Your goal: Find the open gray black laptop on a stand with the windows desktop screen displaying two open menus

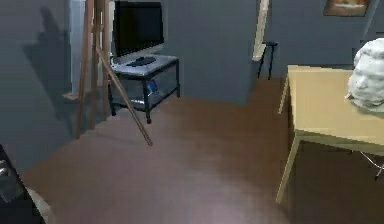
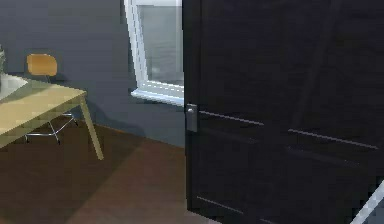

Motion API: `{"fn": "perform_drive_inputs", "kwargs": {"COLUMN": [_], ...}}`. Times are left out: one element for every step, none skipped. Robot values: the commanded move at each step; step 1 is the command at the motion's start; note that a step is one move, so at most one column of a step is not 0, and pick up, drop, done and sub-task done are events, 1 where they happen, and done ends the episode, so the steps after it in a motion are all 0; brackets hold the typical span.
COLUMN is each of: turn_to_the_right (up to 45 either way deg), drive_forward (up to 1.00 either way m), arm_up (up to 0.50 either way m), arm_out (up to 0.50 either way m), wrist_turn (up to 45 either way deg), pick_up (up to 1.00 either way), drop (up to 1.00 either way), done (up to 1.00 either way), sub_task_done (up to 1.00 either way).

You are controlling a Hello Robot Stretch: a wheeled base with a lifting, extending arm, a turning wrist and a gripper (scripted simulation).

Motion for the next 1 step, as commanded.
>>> {"fn": "perform_drive_inputs", "kwargs": {"turn_to_the_right": [3.0], "drive_forward": [0.00], "arm_up": [0.00], "arm_out": [0.00], "wrist_turn": [0.0], "pick_up": [0.00], "drop": [0.00], "done": [0.00], "sub_task_done": [0.00]}}
